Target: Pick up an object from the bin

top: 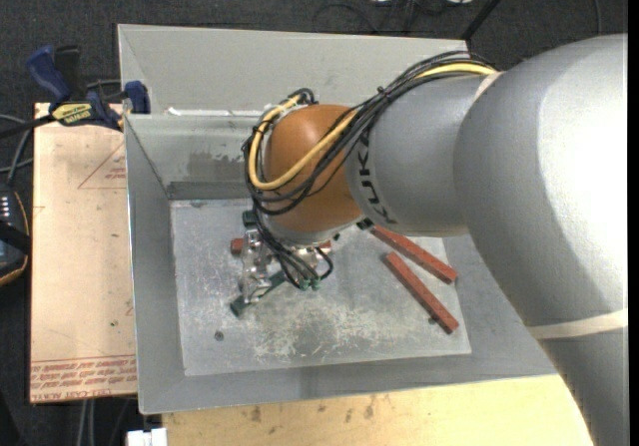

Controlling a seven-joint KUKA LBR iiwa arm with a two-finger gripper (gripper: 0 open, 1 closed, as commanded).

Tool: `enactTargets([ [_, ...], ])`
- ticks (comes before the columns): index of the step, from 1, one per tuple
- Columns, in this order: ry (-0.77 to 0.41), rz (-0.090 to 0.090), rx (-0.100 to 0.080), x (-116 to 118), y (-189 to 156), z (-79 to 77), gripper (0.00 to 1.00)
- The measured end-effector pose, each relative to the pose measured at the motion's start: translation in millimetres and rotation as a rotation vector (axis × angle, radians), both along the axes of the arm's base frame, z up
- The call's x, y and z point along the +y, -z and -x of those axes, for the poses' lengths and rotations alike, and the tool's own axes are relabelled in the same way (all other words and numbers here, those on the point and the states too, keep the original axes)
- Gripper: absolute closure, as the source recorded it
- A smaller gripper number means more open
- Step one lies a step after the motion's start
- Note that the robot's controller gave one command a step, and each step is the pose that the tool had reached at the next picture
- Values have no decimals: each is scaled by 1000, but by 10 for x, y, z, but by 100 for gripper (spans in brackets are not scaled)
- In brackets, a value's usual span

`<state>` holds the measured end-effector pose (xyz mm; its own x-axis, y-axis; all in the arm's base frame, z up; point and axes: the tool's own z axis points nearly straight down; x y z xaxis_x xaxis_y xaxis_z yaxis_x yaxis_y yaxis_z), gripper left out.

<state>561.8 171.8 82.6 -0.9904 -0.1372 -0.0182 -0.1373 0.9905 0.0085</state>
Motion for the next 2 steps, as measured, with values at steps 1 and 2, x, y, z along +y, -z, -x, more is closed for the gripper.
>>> enactTargets([
  [1,-9,10,18,-35,-425,66,100],
  [2,-10,7,7,-40,-559,43,100],
])
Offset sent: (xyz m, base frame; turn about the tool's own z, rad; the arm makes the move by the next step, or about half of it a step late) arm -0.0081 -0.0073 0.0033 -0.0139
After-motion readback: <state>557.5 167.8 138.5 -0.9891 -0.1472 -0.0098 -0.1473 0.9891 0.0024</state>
